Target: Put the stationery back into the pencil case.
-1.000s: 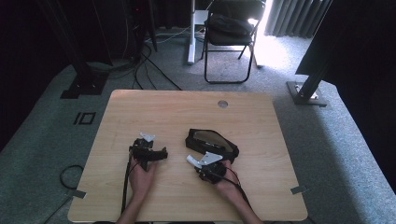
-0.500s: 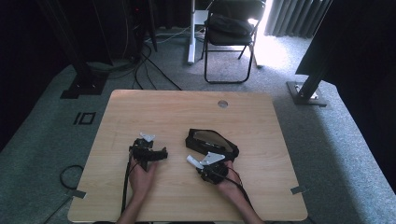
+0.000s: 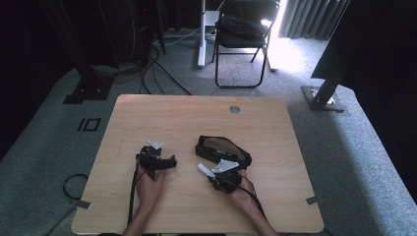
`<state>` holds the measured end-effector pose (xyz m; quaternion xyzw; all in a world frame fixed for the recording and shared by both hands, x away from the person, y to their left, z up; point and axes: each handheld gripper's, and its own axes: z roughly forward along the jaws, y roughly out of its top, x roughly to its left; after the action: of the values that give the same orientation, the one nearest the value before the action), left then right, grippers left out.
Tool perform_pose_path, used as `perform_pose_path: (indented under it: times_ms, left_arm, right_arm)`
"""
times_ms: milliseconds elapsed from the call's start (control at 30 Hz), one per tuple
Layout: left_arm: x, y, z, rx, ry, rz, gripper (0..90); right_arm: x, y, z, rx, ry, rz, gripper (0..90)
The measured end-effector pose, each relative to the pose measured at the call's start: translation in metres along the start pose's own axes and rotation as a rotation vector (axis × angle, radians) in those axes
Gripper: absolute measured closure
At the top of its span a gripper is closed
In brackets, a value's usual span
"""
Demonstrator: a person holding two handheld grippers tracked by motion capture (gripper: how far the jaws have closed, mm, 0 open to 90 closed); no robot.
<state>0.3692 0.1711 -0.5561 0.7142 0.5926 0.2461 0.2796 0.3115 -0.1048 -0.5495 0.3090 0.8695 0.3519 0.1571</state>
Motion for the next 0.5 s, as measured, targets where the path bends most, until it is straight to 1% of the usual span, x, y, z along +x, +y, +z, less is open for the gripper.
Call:
perform_pose_path:
  times_ms: [500]
  left_arm:
    - [0.0000,0.0000,0.0000,-0.001,0.000,0.000,1.2]
  right_arm:
    - [0.0001,0.0031,-0.0084,-0.033,-0.013,-0.008,71.4]
